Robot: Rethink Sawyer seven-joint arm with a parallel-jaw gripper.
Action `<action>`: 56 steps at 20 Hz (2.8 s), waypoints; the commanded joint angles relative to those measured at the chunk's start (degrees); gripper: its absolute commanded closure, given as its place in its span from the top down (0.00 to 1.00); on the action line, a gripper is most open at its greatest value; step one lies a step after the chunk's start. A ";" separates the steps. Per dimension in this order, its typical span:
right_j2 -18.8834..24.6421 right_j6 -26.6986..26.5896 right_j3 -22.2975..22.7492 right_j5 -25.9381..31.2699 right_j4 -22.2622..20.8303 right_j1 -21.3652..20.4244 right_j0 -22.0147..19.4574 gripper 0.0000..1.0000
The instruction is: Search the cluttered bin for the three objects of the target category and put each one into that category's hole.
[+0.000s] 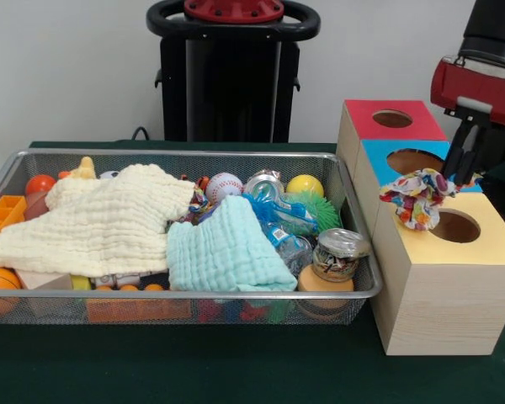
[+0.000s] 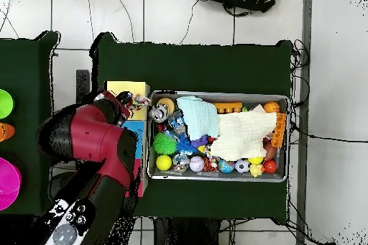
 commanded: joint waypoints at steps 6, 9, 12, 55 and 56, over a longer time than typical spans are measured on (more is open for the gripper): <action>-0.49 13.62 -0.53 9.31 -0.75 3.22 1.27 0.00; -1.78 15.59 -1.64 11.09 -0.08 4.49 2.64 0.00; -2.13 16.46 -2.50 11.47 0.61 5.54 3.00 0.00; -14.53 39.49 -28.00 14.20 8.28 28.17 -0.45 0.00; -13.15 37.46 -26.37 13.13 7.59 26.99 -0.38 0.00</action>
